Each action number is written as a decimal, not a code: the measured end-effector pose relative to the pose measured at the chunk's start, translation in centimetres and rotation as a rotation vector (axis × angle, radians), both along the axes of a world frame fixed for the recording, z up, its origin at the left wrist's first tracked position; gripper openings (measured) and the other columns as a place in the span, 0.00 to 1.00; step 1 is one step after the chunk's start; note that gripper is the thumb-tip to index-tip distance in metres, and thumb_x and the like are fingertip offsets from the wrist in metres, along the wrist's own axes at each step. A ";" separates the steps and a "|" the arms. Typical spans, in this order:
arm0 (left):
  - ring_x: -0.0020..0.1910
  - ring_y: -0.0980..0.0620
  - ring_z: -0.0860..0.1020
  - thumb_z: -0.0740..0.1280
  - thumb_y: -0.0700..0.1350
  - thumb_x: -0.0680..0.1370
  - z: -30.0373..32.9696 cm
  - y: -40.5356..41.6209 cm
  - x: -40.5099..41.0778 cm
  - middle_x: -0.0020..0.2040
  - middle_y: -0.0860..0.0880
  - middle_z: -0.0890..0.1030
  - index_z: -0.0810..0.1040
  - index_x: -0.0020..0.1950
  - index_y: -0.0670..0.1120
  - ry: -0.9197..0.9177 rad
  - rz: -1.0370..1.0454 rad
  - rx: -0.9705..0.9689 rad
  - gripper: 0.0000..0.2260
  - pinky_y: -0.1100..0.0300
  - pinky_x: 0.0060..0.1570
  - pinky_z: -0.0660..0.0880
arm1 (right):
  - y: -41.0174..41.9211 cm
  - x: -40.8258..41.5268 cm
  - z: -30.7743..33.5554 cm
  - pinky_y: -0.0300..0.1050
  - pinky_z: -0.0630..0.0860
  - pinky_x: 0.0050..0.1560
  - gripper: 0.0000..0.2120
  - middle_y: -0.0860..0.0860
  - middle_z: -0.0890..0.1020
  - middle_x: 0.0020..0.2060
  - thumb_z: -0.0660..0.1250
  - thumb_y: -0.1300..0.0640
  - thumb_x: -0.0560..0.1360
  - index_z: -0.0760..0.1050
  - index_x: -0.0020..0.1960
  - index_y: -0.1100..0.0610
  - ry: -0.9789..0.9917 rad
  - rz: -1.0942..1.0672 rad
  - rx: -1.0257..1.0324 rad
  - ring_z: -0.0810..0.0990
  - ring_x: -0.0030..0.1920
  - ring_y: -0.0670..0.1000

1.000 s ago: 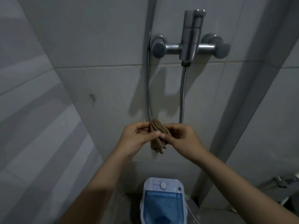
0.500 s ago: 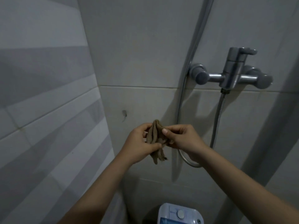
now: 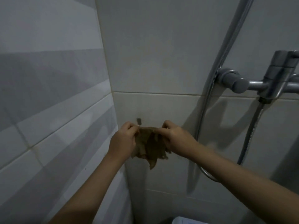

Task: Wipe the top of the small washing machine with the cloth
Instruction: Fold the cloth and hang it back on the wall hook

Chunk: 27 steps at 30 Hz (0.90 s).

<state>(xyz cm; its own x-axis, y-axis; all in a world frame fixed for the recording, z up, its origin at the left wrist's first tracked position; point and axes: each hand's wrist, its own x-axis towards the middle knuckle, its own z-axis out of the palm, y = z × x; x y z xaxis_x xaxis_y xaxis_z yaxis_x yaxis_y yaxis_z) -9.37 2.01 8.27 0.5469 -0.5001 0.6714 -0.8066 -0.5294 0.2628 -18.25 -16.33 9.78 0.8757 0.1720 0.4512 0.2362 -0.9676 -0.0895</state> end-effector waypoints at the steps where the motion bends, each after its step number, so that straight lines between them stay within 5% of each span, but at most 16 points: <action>1: 0.34 0.42 0.79 0.64 0.32 0.70 -0.2 0.0 0.7 0.42 0.40 0.81 0.82 0.44 0.38 -0.020 0.015 0.027 0.08 0.61 0.31 0.73 | 0.2 0.9 -0.1 0.49 0.76 0.30 0.17 0.59 0.75 0.43 0.65 0.60 0.73 0.74 0.61 0.53 0.025 -0.024 -0.074 0.76 0.33 0.60; 6: 0.35 0.40 0.79 0.57 0.45 0.74 -1.1 -0.3 4.8 0.43 0.39 0.80 0.81 0.49 0.39 -0.026 0.065 0.175 0.16 0.54 0.25 0.74 | 1.0 6.2 0.0 0.52 0.72 0.35 0.27 0.64 0.72 0.51 0.69 0.62 0.70 0.66 0.67 0.59 0.111 -0.088 -0.307 0.77 0.42 0.63; 10: 0.50 0.38 0.77 0.59 0.37 0.78 -1.7 -1.1 7.4 0.57 0.38 0.75 0.75 0.60 0.40 0.110 0.191 0.243 0.13 0.49 0.43 0.75 | 1.8 9.1 0.3 0.55 0.75 0.43 0.27 0.63 0.70 0.57 0.66 0.60 0.74 0.61 0.70 0.58 0.215 -0.178 -0.377 0.76 0.50 0.65; 13: 0.51 0.39 0.76 0.60 0.35 0.77 -2.8 -1.5 8.5 0.60 0.39 0.72 0.74 0.62 0.41 0.177 0.211 0.317 0.14 0.52 0.44 0.72 | 2.2 9.9 -0.3 0.56 0.76 0.45 0.19 0.63 0.72 0.57 0.59 0.58 0.78 0.63 0.68 0.58 0.264 -0.207 -0.356 0.76 0.51 0.65; 18: 0.42 0.44 0.75 0.62 0.43 0.78 -4.7 -1.5 9.0 0.48 0.43 0.73 0.78 0.53 0.42 0.227 0.130 0.243 0.09 0.57 0.36 0.66 | 2.4 9.9 -2.1 0.55 0.76 0.47 0.24 0.62 0.73 0.58 0.58 0.58 0.78 0.58 0.72 0.54 0.335 -0.237 -0.210 0.77 0.52 0.64; 23: 0.49 0.41 0.76 0.62 0.44 0.76 -4.4 -1.9 8.4 0.52 0.42 0.74 0.79 0.58 0.47 0.311 0.161 0.249 0.12 0.51 0.42 0.75 | 2.5 9.0 -2.5 0.52 0.75 0.45 0.33 0.60 0.74 0.57 0.64 0.57 0.74 0.51 0.74 0.49 0.380 -0.268 -0.146 0.78 0.52 0.63; 27: 0.56 0.39 0.72 0.60 0.45 0.76 -3.6 -2.0 7.0 0.57 0.40 0.71 0.77 0.59 0.45 0.330 0.196 0.281 0.14 0.46 0.50 0.75 | 2.5 7.2 -2.3 0.54 0.75 0.47 0.32 0.62 0.71 0.58 0.62 0.58 0.74 0.52 0.74 0.51 0.323 -0.267 -0.108 0.76 0.54 0.64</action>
